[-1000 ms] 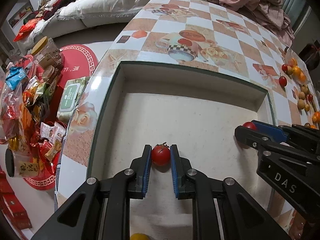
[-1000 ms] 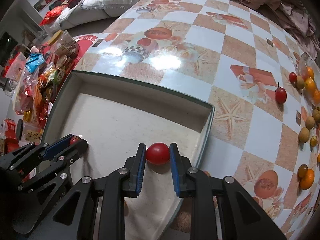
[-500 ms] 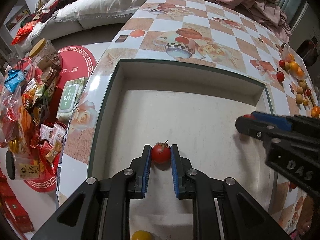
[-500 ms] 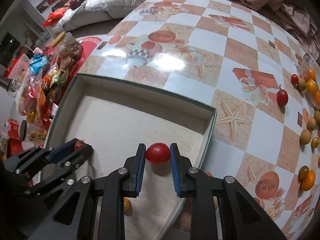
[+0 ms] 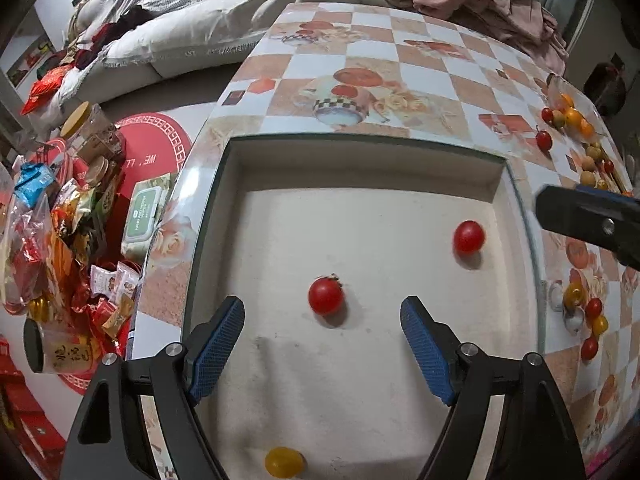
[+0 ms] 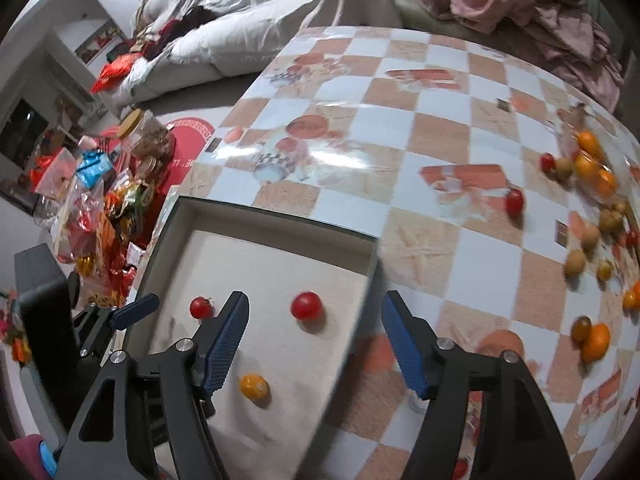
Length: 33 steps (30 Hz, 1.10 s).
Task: Organize fruits
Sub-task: 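Open both grippers to drop the red tomatoes into the tray, then grasp a brown round fruit with the left gripper while the right grasps a yellow tomato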
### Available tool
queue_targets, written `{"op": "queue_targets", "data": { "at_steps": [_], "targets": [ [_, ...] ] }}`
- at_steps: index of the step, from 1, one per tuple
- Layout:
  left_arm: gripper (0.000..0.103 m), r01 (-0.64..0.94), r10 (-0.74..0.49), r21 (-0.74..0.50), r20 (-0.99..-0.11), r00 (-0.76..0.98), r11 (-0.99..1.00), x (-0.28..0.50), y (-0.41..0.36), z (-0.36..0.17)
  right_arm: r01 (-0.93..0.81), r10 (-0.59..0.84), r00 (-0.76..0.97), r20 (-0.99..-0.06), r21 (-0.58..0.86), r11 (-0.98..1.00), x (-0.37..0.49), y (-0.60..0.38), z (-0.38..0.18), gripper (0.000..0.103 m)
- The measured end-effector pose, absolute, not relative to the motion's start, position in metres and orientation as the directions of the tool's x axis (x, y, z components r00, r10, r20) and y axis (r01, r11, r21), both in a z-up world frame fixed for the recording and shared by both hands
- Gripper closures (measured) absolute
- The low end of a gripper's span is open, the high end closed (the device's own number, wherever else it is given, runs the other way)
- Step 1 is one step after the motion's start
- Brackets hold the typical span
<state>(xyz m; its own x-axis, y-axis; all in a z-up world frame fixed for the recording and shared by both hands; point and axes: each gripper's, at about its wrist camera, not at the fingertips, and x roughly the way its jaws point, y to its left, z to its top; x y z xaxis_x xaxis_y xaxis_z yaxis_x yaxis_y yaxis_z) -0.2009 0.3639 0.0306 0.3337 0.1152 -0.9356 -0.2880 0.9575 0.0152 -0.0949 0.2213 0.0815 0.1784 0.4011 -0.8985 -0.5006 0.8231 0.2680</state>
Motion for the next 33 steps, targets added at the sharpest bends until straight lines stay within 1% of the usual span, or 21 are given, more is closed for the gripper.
{"op": "queue_targets", "data": {
  "at_steps": [7, 17, 23, 29, 33],
  "targets": [
    [0.022, -0.208, 0.096, 0.018, -0.924, 0.371, 0.978, -0.189, 0.324, 0.058, -0.409, 0.359, 0.213, -0.909, 0.251, 0.878, -0.091, 0.157, 0.088, 0.030],
    [0.022, -0.056, -0.004, -0.028, -0.918, 0.396, 0.998, -0.149, 0.229, 0.080, -0.200, 0.258, 0.266, -0.929, 0.209, 0.957, -0.072, 0.033, 0.086, 0.030],
    [0.022, -0.021, -0.037, -0.050, -0.917, 0.397, 0.999, -0.113, 0.185, 0.079, -0.062, 0.196, 0.294, -0.936, 0.185, 0.981, -0.048, -0.034, 0.076, 0.029],
    [0.022, -0.020, -0.049, -0.061, -0.922, 0.383, 0.998, -0.070, 0.153, 0.065, -0.008, 0.162, 0.304, -0.939, 0.168, 0.986, -0.017, -0.070, 0.059, 0.030],
    [0.022, -0.019, -0.059, -0.071, -0.927, 0.369, 0.997, -0.044, 0.135, 0.050, 0.009, 0.174, 0.286, -0.942, 0.184, 0.983, -0.001, -0.080, 0.042, 0.030]
  ]
}}
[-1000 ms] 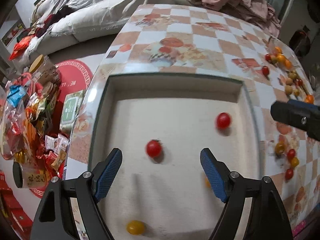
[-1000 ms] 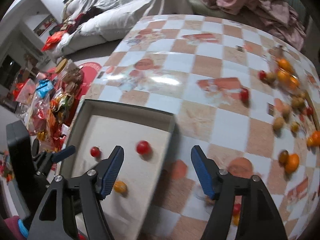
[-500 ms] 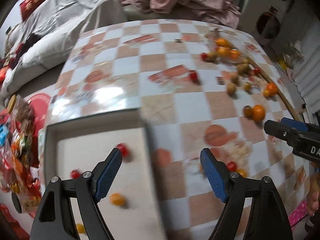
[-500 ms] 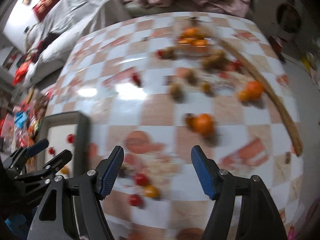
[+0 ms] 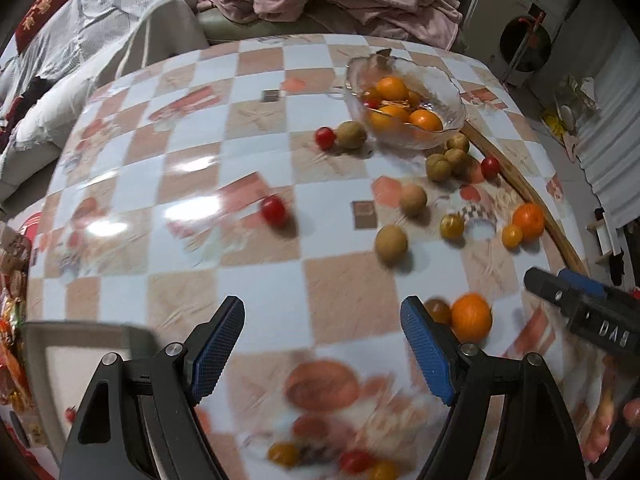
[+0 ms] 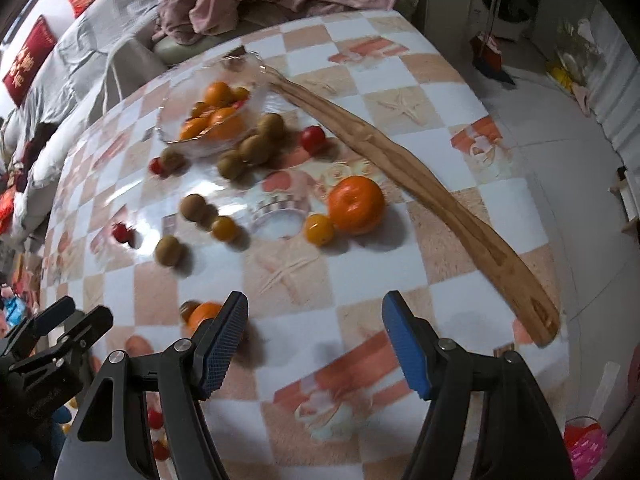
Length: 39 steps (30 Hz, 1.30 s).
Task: Organize fruits
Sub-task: 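Grasp a brown round fruit with the left gripper while the right grasps a yellow tomato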
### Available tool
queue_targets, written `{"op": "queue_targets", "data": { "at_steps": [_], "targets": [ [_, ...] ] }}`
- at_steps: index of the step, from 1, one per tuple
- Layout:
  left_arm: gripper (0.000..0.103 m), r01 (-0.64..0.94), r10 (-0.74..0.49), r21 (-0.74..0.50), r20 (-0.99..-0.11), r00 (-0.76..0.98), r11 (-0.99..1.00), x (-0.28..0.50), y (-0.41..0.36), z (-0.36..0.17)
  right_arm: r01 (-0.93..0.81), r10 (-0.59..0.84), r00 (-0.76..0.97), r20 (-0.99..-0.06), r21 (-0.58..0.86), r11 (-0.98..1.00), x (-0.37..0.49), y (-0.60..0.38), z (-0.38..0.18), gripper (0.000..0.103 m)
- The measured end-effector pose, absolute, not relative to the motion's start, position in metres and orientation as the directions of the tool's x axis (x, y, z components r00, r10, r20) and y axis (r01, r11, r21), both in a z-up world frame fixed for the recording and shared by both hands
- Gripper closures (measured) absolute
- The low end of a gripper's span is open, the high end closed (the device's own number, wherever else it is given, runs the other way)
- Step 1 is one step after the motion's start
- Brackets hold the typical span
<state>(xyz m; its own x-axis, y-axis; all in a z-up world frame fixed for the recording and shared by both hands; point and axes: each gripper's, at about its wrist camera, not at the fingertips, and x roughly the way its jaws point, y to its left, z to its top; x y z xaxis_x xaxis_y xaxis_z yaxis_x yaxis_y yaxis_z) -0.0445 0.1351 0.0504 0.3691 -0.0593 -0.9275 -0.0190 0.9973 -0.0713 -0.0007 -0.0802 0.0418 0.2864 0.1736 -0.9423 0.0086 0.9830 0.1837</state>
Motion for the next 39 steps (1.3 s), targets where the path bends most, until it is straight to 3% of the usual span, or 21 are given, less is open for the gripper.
{"op": "queue_targets", "data": {
  "at_steps": [2, 9, 15, 16, 17, 20, 24, 25, 28, 39],
  "targets": [
    [0.022, -0.014, -0.063, -0.073, -0.930, 0.363, 0.997, -0.033, 0.127, 0.044, 0.002, 0.177, 0.286, -0.942, 0.186, 0.983, 0.004, -0.080, 0.036, 0.030],
    [0.022, 0.002, -0.066, -0.069, -0.935, 0.350, 0.998, -0.005, 0.108, 0.026, 0.003, 0.197, 0.271, -0.942, 0.205, 0.979, 0.016, -0.077, 0.014, 0.047],
    [0.022, 0.015, -0.045, -0.043, -0.939, 0.340, 0.999, 0.005, 0.101, 0.015, -0.012, 0.192, 0.311, -0.931, 0.198, 0.980, 0.029, -0.069, 0.013, 0.047],
    [0.025, 0.013, -0.042, -0.039, -0.941, 0.335, 0.999, 0.005, 0.101, 0.013, -0.010, 0.191, 0.314, -0.930, 0.198, 0.980, 0.031, -0.068, 0.014, 0.047],
    [0.035, 0.012, -0.042, -0.040, -0.944, 0.327, 0.999, 0.006, 0.101, 0.011, -0.008, 0.189, 0.318, -0.929, 0.197, 0.980, 0.032, -0.067, 0.014, 0.047],
    [0.041, 0.021, -0.030, -0.024, -0.947, 0.320, 0.999, 0.006, 0.098, 0.011, -0.005, 0.174, 0.324, -0.930, 0.182, 0.983, 0.036, -0.062, 0.014, 0.050],
    [0.054, 0.025, -0.031, -0.024, -0.944, 0.328, 0.999, 0.008, 0.095, 0.013, -0.002, 0.157, 0.322, -0.934, 0.165, 0.986, 0.039, -0.060, 0.014, 0.076],
    [0.063, 0.024, -0.030, -0.023, -0.943, 0.333, 0.999, 0.007, 0.094, 0.014, -0.004, 0.164, 0.319, -0.933, 0.172, 0.985, 0.039, -0.060, 0.014, 0.082],
    [0.077, 0.022, -0.046, -0.041, -0.939, 0.340, 0.999, 0.007, 0.096, 0.015, -0.001, 0.209, 0.315, -0.926, 0.220, 0.976, 0.037, -0.065, 0.014, 0.082],
    [0.077, -0.016, -0.112, -0.127, -0.920, 0.376, 0.992, -0.018, 0.123, 0.040, -0.031, 0.266, 0.301, -0.916, 0.270, 0.962, 0.011, -0.071, 0.031, 0.081]
  ]
}}
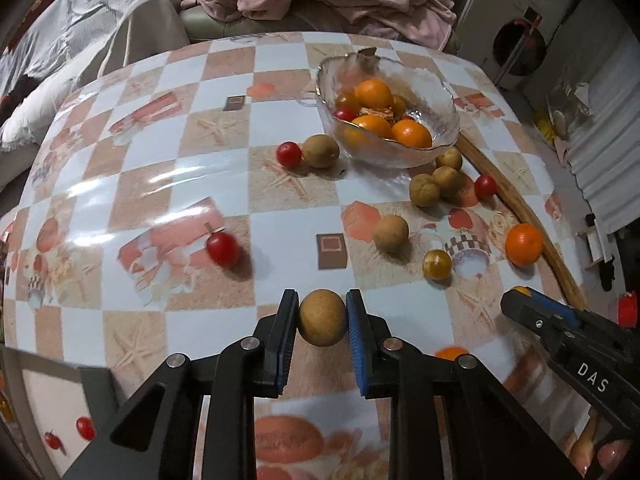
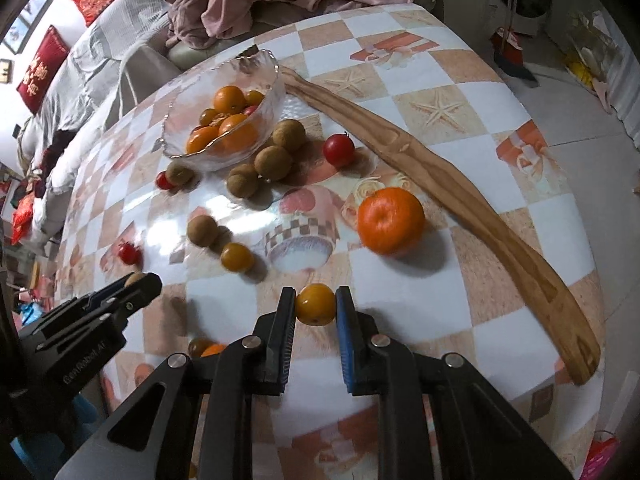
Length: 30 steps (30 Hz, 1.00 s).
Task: Organize fruits
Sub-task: 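Grasp a brown round fruit with the left gripper while the right grasps a yellow tomato, then carry the brown fruit and yellow tomato over the white tray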
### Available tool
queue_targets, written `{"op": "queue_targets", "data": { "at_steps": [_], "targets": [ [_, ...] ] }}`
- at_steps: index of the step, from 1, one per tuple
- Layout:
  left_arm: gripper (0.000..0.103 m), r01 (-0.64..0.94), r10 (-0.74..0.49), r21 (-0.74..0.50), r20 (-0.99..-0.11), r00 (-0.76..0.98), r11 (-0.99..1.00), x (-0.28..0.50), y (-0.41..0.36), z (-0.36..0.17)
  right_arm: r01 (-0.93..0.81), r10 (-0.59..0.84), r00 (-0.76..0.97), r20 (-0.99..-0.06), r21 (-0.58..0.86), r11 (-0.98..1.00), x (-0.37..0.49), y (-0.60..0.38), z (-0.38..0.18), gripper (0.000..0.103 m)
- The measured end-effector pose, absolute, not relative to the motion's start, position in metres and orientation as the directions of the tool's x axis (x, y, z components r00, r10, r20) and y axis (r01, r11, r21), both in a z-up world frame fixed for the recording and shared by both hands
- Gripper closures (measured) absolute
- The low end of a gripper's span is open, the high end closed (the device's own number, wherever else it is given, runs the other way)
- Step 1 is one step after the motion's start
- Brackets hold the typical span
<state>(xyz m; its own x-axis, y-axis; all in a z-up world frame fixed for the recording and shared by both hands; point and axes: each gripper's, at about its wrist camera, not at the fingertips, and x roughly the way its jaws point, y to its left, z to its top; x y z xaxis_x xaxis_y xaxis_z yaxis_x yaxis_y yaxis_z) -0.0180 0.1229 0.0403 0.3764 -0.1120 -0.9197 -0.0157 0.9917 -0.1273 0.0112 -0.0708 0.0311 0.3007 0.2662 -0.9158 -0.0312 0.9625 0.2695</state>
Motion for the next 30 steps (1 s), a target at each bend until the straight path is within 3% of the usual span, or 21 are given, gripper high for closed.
{"op": "queue_targets", "data": {
  "at_steps": [14, 30],
  "targets": [
    [0.077, -0.051, -0.127, -0.162, -0.905, 0.405, 0.986, -0.075, 0.155, 0.074, -0.139, 0.277, 0.296, -0.914, 0.245, 0.959, -0.026, -0.042, 0.067, 0.081],
    [0.077, -0.184, -0.074, -0.164, -0.904, 0.422, 0.969, -0.141, 0.241, 0.090, -0.323, 0.344, 0.223, -0.912, 0.264, 0.909, -0.075, 0.063, 0.083, 0.081]
  ]
}}
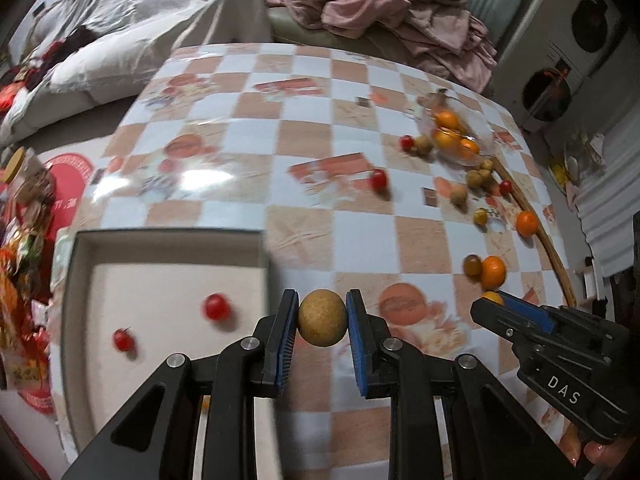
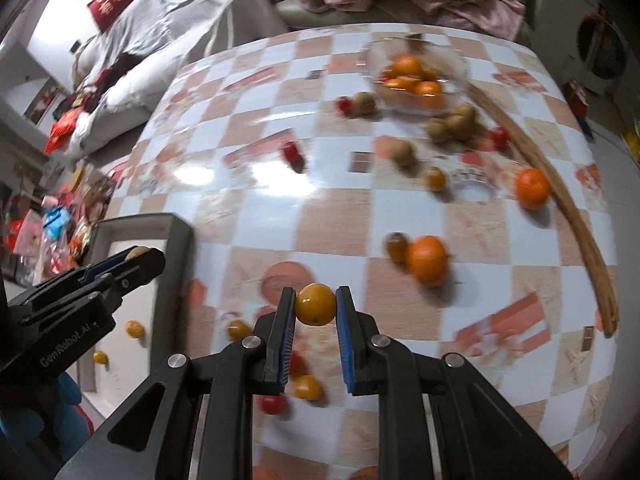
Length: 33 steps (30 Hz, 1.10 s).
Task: Organize fruits
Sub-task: 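Carry the brown fruit and yellow tomato over the white tray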
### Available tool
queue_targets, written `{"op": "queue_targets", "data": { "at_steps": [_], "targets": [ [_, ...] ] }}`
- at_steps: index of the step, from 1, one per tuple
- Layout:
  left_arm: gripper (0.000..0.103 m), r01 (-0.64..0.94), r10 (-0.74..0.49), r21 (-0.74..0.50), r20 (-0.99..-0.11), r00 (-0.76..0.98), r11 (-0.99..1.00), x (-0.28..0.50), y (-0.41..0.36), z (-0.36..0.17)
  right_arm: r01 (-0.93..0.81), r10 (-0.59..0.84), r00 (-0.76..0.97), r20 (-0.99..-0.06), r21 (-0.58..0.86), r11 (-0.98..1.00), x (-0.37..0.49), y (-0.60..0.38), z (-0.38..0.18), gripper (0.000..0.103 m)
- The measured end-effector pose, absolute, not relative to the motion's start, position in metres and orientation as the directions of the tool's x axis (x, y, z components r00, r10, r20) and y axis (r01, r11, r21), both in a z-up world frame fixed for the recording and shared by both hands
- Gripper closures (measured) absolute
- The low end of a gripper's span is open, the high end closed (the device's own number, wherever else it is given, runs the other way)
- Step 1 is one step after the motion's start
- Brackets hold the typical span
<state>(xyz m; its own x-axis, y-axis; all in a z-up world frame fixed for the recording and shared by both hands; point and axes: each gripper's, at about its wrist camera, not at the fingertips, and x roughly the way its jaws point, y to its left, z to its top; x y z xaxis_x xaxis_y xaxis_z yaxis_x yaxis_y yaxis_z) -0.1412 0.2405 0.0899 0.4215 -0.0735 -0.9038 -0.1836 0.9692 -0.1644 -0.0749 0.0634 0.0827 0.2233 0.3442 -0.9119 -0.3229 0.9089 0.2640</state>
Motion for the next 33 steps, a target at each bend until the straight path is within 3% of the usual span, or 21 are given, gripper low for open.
{"op": "queue_targets", "data": {
  "at_steps": [20, 33],
  "targets": [
    [0.077, -0.420, 0.051, -0.110, -0.934, 0.354, 0.901, -0.232, 0.366, 0.059, -0.511, 0.410, 0.113, -0.905, 0.301, 0.805, -0.112, 0.206, 0.079, 0.081],
    [0.077, -0.435, 0.073, -0.063, -0.955, 0.289, 0.898, -0.232, 0.385, 0.021, -0.556, 0.374, 0.038, -0.927, 0.291, 0.779, -0.118, 0.259, 0.047, 0.081]
  ]
}}
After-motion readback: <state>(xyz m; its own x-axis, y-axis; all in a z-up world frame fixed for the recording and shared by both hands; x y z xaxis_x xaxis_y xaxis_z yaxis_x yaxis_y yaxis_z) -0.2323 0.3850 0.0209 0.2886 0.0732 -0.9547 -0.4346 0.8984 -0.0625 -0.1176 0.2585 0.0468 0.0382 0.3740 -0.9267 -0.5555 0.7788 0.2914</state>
